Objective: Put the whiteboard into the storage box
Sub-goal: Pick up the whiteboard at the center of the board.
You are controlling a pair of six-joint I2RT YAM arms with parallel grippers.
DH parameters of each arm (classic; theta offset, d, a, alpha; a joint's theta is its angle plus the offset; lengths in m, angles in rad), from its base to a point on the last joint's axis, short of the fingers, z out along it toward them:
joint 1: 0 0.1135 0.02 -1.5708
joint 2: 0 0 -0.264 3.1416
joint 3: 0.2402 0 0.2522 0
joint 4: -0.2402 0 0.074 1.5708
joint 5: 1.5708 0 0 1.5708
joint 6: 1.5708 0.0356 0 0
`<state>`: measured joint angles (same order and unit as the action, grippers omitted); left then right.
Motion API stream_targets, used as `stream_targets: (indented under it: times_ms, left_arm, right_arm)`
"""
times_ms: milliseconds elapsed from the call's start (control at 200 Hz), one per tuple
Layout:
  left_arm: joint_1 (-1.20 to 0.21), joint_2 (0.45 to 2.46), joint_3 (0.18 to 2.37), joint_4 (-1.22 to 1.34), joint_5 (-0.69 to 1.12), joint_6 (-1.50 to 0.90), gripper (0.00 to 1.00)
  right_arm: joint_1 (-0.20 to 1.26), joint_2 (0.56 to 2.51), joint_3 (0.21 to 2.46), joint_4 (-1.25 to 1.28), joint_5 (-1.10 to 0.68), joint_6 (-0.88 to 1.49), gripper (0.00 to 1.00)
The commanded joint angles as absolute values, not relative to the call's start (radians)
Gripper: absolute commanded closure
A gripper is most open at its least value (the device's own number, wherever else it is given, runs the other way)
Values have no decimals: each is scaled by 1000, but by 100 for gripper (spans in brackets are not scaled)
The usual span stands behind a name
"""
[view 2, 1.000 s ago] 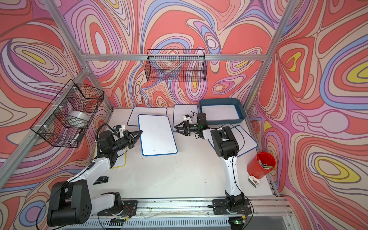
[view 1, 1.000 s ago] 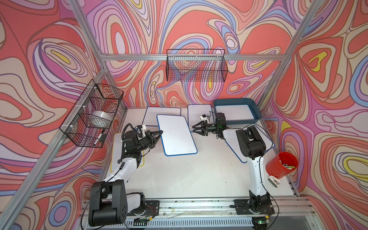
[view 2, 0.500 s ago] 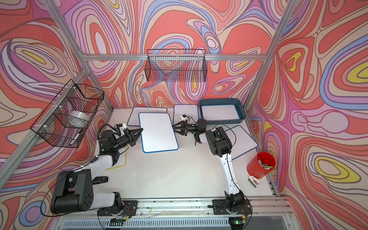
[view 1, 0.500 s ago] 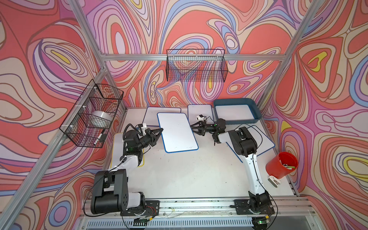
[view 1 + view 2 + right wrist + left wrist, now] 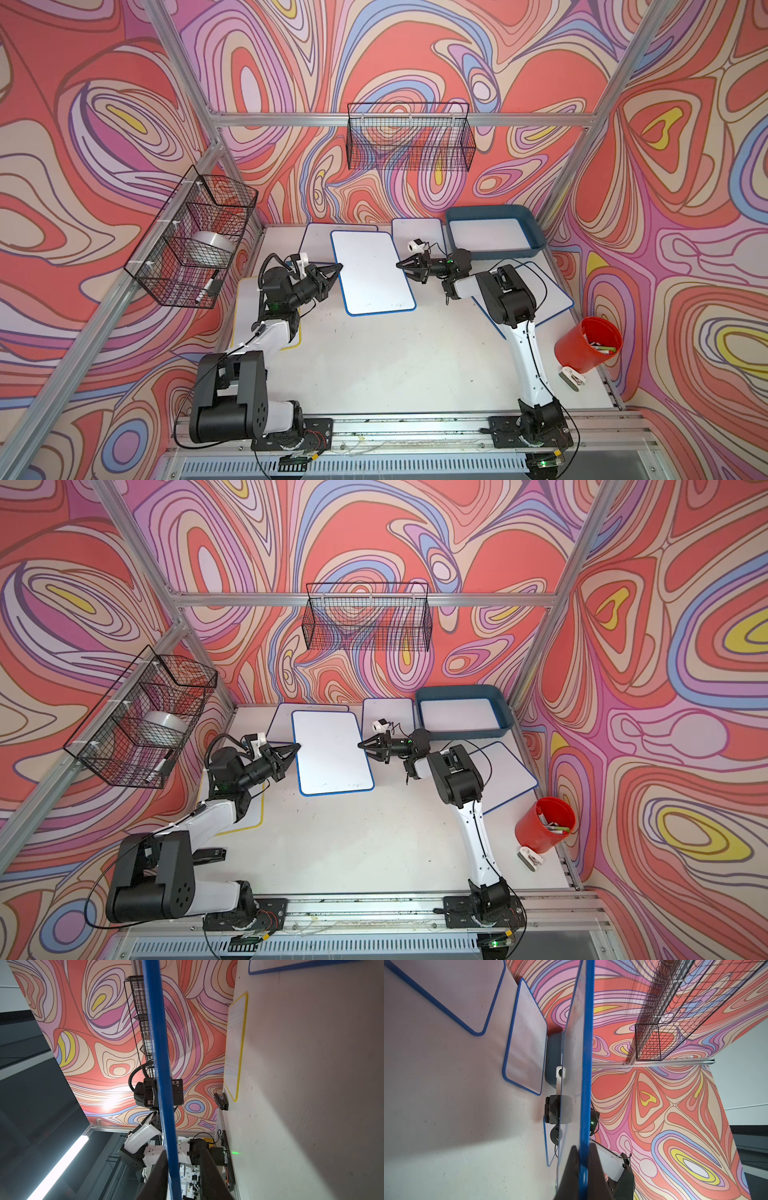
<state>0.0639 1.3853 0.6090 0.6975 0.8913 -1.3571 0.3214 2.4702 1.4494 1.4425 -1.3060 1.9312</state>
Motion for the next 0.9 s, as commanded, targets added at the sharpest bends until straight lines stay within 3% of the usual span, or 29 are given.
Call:
stream_targets:
  times_ms: [0,280,416,581,746,897]
  left_arm:
    - [56,1407,676,703,901,-1341,100]
    - [51,1436,713,554,900,-1255,100]
    - [50,1462,715,518,902,-1229,88]
    - [53,1490,711,524,896,-1216,71]
    - [70,1488,683,540,886,-1216,63]
    - [87,1474,670,503,896,-1194,60]
  right_arm:
    - [328,2426,1447,1437,-1334,1923,79]
    - [328,2413,1456,1371,-1332,1874,97]
    - [328,2370,1437,1249,-1330,1764,100]
    - [327,2277,1436,776,-1311,1386,100]
    - [327,2193,1634,-190,-1123,650,100]
    - [309,2176,1619,-126,-1133,702,100]
